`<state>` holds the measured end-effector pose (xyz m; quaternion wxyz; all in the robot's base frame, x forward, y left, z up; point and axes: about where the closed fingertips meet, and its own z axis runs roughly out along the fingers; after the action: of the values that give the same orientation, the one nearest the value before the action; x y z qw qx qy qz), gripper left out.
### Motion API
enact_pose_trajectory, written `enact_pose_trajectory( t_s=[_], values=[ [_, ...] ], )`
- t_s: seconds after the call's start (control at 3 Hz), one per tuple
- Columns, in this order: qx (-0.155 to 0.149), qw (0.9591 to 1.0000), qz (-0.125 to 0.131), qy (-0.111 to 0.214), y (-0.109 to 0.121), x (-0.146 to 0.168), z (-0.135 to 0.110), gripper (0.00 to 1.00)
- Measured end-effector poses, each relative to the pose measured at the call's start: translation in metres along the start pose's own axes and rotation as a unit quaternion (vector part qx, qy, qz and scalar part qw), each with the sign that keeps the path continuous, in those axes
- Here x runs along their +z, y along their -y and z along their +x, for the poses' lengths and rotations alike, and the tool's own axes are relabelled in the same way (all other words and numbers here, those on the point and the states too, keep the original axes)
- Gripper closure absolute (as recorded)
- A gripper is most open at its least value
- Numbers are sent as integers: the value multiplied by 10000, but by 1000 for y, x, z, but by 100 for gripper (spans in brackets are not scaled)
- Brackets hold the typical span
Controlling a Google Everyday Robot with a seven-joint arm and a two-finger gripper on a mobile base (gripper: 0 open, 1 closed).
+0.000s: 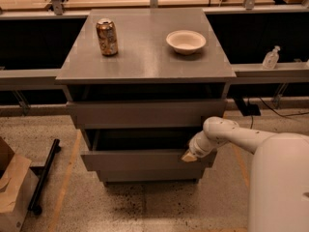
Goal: Open middle drawer
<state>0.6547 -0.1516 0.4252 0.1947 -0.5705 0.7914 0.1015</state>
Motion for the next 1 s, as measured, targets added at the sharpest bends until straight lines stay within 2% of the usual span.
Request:
enact_pose_trajectory(
  t_s=[0.33, 0.67, 1.0],
  values=[
    [1, 10000, -1, -1, 0, 0, 0, 13],
    [405, 9977, -490, -235, -45, -2, 22, 0],
    [774, 9924, -873, -400, -81, -8, 37, 0]
  ],
)
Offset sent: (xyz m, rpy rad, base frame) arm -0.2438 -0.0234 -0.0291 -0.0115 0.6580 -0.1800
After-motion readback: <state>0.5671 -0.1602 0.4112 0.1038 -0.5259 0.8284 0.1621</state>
